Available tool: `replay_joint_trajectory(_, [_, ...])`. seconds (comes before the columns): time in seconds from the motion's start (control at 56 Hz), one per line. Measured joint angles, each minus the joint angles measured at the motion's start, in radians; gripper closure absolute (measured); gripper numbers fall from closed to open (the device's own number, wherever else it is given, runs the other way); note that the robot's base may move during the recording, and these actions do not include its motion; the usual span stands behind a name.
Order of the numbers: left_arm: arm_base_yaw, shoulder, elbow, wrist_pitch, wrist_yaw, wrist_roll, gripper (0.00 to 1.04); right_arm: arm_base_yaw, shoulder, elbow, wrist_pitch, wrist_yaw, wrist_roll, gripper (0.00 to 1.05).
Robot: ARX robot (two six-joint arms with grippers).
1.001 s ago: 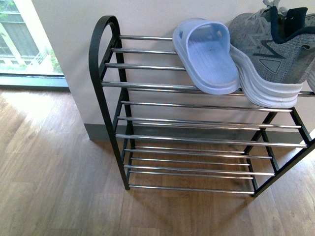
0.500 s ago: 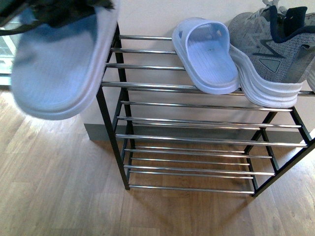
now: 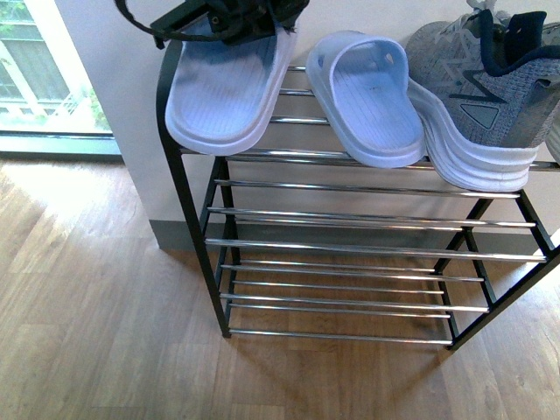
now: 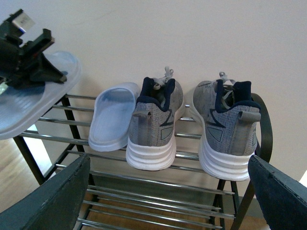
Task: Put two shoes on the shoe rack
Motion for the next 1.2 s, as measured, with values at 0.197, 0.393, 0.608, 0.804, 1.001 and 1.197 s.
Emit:
replay_joint_trajectory(0.197, [-0.001, 0.122, 0.135, -0.055, 0.013, 0.003, 1.03, 0.000, 0.000, 0.000, 0.000, 0.000, 0.000, 0.09])
replay_joint_trajectory(0.393, [-0.014, 0.169, 0.183, -0.105, 0.031, 0.042, 0.92, 0.000, 0.000, 0.000, 0.000, 0.000, 0.000, 0.09])
replay_joint_trajectory(0.608, [-0.019, 0.137, 0.113, -0.066, 0.031, 0.048, 0.56, 0.000, 0.000, 0.000, 0.000, 0.000, 0.000, 0.09])
replay_joint_trajectory(0.804, [-0.011, 0.038, -0.003, -0.027, 0.002, 0.050, 0.21, 0.000, 0.000, 0.000, 0.000, 0.000, 0.000, 0.09])
replay_joint_trajectory(1.001, [-0.001, -0.176, -0.196, 0.022, -0.119, 0.070, 0.09, 0.000, 0.000, 0.000, 0.000, 0.000, 0.000, 0.09])
replay_joint_trajectory(1.197, [-0.004, -0.393, -0.397, 0.070, -0.276, 0.122, 0.09, 0.000, 0.000, 0.000, 0.000, 0.000, 0.000, 0.09])
